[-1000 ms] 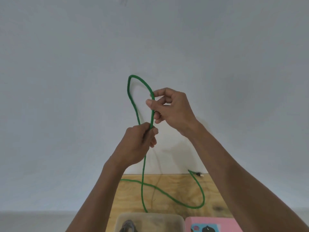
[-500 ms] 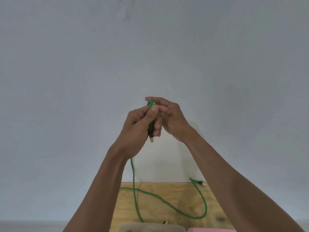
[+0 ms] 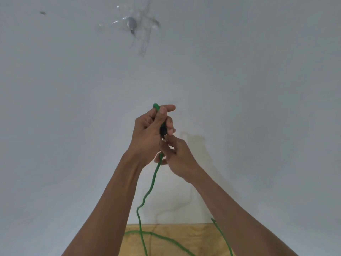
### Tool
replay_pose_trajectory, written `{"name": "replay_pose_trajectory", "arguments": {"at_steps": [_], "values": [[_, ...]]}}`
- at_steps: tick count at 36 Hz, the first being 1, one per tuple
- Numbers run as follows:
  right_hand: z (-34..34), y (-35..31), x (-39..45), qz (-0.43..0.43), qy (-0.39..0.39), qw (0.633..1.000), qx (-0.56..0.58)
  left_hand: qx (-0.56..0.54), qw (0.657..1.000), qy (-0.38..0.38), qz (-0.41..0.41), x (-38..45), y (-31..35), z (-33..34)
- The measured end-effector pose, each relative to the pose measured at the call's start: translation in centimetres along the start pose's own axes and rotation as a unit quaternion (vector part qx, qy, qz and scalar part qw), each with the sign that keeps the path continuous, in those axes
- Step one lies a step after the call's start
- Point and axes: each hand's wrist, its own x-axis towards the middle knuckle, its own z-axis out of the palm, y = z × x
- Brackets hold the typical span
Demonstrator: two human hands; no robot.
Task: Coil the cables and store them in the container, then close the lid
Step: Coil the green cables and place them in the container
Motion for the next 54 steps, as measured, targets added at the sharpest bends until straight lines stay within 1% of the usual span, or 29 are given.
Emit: {"name": "replay_pose_trajectory", "arguments": {"at_steps": [6, 9, 11, 16, 19, 21, 25, 27, 29, 31, 33, 35, 37, 40, 43, 45, 48, 51, 54], "values": [[0.2, -1.0, 0.0, 0.009, -0.013, 1.000, 0.012, 0.125, 0.990, 0.017, 0.069, 1.8, 0.4, -1.2], [0.0, -1.7, -0.1, 0.026, -0.018, 0.999, 0.013, 0.177, 0.981, 0.010, 0.084, 2.4, 0.8, -1.9], [-0.2, -2.1, 0.0, 0.026, -0.024, 0.999, -0.011, 0.225, 0.971, 0.000, 0.087, 2.6, 0.8, -2.3], [-1.1, -3.0, -0.3, -0.010, -0.062, 0.995, -0.078, 0.326, 0.942, -0.010, 0.079, 2.8, 0.3, -3.8], [-1.9, -3.7, -0.3, -0.041, -0.058, 0.992, -0.103, 0.375, 0.924, -0.003, 0.066, 2.8, 0.5, -5.2], [-2.3, -4.4, 0.0, -0.081, -0.049, 0.989, -0.115, 0.396, 0.917, -0.010, 0.048, 2.5, 0.6, -6.0], [-2.8, -6.2, 0.8, -0.161, -0.028, 0.980, -0.110, 0.349, 0.934, -0.074, 0.000, 0.6, 1.2, -5.3], [-3.2, -6.7, 1.4, -0.191, -0.002, 0.975, -0.109, 0.327, 0.941, -0.085, -0.029, -0.5, 1.5, -4.4], [-3.6, -7.0, 2.1, -0.205, 0.034, 0.974, -0.092, 0.265, 0.958, -0.089, -0.061, -1.3, 1.5, -3.7], [-4.1, -7.1, 2.8, -0.215, 0.060, 0.973, -0.065, 0.174, 0.977, -0.090, -0.089, -1.9, 1.5, -3.2], [-4.5, -7.2, 3.2, -0.203, 0.053, 0.977, -0.026, 0.074, 0.987, -0.086, -0.111, -2.3, 1.7, -2.7], [-4.9, -7.1, 3.5, -0.179, 0.032, 0.983, 0.016, -0.014, 0.986, -0.096, -0.137, -2.5, 2.2, -2.1], [-5.1, -6.7, 3.6, -0.150, 0.014, 0.987, 0.059, -0.057, 0.979, -0.116, -0.155, -2.5, 2.6, -1.8], [-4.6, -6.1, 3.4, -0.116, 0.009, 0.985, 0.124, -0.102, 0.972, -0.155, -0.145, -2.3, 3.1, -1.5], [-3.9, -5.3, 2.6, -0.089, -0.002, 0.983, 0.160, -0.127, 0.968, -0.191, -0.099, -2.1, 3.7, -0.7], [-3.4, -4.7, 1.9, -0.078, -0.010, 0.985, 0.156, -0.133, 0.970, -0.191, -0.067, -1.8, 4.1, -0.1], [-2.4, -4.0, 0.8, -0.066, -0.012, 0.989, 0.131, -0.121, 0.980, -0.156, -0.025, -0.9, 4.7, 0.3], [-1.7, -3.9, 0.2, -0.055, -0.003, 0.992, 0.115, -0.094, 0.990, -0.099, -0.018, -0.1, 5.0, 0.4], [-1.4, -4.0, -0.1, -0.039, -0.018, 0.996, 0.072, -0.021, 0.998, -0.050, 0.006, 0.5, 4.5, 0.4]]}}
